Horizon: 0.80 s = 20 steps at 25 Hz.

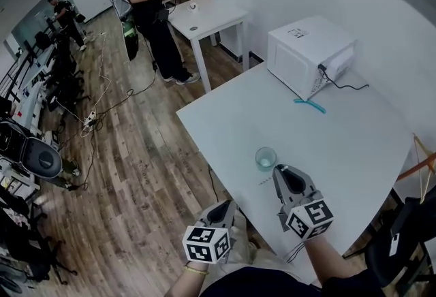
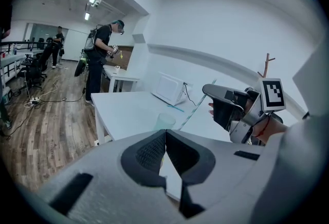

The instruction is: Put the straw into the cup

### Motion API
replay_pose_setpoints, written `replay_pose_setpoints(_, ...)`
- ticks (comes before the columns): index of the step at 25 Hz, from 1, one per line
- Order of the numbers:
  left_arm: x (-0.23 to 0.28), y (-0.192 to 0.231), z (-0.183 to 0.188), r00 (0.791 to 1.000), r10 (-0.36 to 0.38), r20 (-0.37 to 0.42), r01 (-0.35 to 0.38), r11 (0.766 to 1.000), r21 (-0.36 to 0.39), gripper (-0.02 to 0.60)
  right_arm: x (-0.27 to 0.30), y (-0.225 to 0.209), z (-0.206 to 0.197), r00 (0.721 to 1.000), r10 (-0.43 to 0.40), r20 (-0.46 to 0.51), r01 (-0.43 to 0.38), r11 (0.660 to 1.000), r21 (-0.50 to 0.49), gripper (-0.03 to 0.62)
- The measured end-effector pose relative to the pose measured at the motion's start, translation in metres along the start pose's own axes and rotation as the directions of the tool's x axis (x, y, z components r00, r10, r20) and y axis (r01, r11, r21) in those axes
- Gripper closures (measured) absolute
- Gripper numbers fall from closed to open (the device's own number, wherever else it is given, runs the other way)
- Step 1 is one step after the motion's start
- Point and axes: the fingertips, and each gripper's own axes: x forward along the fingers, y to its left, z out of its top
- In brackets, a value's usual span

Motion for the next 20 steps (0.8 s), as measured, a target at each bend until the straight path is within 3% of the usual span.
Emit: replay_pose_setpoints(20,0.087,0.046,0.016,0.989,-0.080,-0.121,0.084,0.996,0.028,0.561,0.062,-0.055,-0.003,0.992,-0.127,-0.011,0.127,0.991,0.044,0.551)
